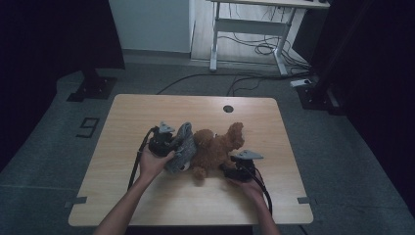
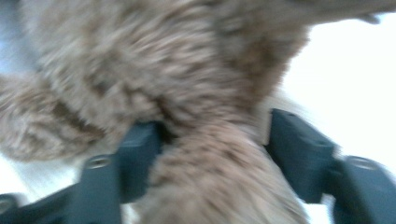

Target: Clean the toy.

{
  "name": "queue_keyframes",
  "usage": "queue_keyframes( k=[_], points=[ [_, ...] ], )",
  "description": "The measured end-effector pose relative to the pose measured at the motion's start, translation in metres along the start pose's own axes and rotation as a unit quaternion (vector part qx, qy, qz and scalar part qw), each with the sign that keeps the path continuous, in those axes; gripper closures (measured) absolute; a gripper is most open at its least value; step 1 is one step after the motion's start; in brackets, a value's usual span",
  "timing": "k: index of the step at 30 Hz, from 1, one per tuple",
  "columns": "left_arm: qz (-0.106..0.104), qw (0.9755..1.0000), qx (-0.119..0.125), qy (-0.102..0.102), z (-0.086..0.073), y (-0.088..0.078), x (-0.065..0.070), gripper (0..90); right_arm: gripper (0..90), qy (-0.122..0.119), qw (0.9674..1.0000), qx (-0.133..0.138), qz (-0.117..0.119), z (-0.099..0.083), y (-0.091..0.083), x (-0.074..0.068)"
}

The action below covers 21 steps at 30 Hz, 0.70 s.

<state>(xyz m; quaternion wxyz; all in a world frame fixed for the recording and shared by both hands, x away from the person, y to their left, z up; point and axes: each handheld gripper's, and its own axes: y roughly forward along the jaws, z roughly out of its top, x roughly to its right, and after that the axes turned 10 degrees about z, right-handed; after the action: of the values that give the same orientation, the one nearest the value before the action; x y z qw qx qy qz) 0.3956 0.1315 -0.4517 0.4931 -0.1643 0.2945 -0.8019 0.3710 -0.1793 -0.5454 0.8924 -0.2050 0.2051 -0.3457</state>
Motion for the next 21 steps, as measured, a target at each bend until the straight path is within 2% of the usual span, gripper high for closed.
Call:
queue_keyframes(
  k=[1, 5, 9, 13, 15, 16, 17, 18, 21],
  points=[
    [-0.004, 1.0, 0.006, -0.004, -0.003, -0.002, 0.001, 78.7, 29.8, 0.004, 0.9999, 0.006, -0.008, 0.0, -0.004, 0.0],
    [-0.012, 0.9997, 0.023, -0.007, -0.014, -0.008, 0.005, 78.8, 21.8, 0.017, 0.9984, 0.053, -0.015, 0.005, -0.025, 0.001],
    [-0.024, 0.9992, 0.033, -0.006, -0.023, -0.015, 0.011, 78.9, 16.8, 0.043, 0.9931, 0.109, -0.006, 0.019, -0.047, 0.006],
    [-0.034, 0.9986, 0.04, 0.001, -0.034, -0.023, 0.017, 79.0, 15.7, 0.045, 0.9902, 0.132, -0.004, 0.035, -0.058, 0.008],
    [-0.041, 0.9983, 0.043, -0.001, -0.038, -0.025, 0.018, 79.0, 17.1, 0.041, 0.9909, 0.128, -0.002, 0.042, -0.058, 0.009],
    [-0.043, 0.9981, 0.044, -0.003, -0.04, -0.027, 0.018, 79.0, 22.1, 0.039, 0.9914, 0.125, 0.001, 0.044, -0.058, 0.009],
    [-0.047, 0.9979, 0.045, -0.003, -0.041, -0.028, 0.018, 79.0, 31.0, 0.037, 0.992, 0.12, 0.011, 0.045, -0.057, 0.009],
    [-0.05, 0.9977, 0.045, -0.003, -0.043, -0.029, 0.017, 79.0, 40.4, 0.031, 0.9928, 0.111, 0.033, 0.044, -0.055, 0.007],
    [-0.054, 0.9975, 0.045, -0.004, -0.046, -0.032, 0.016, 78.9, 48.6, 0.007, 0.9974, 0.06, 0.04, 0.034, -0.046, -0.009]
  ],
)
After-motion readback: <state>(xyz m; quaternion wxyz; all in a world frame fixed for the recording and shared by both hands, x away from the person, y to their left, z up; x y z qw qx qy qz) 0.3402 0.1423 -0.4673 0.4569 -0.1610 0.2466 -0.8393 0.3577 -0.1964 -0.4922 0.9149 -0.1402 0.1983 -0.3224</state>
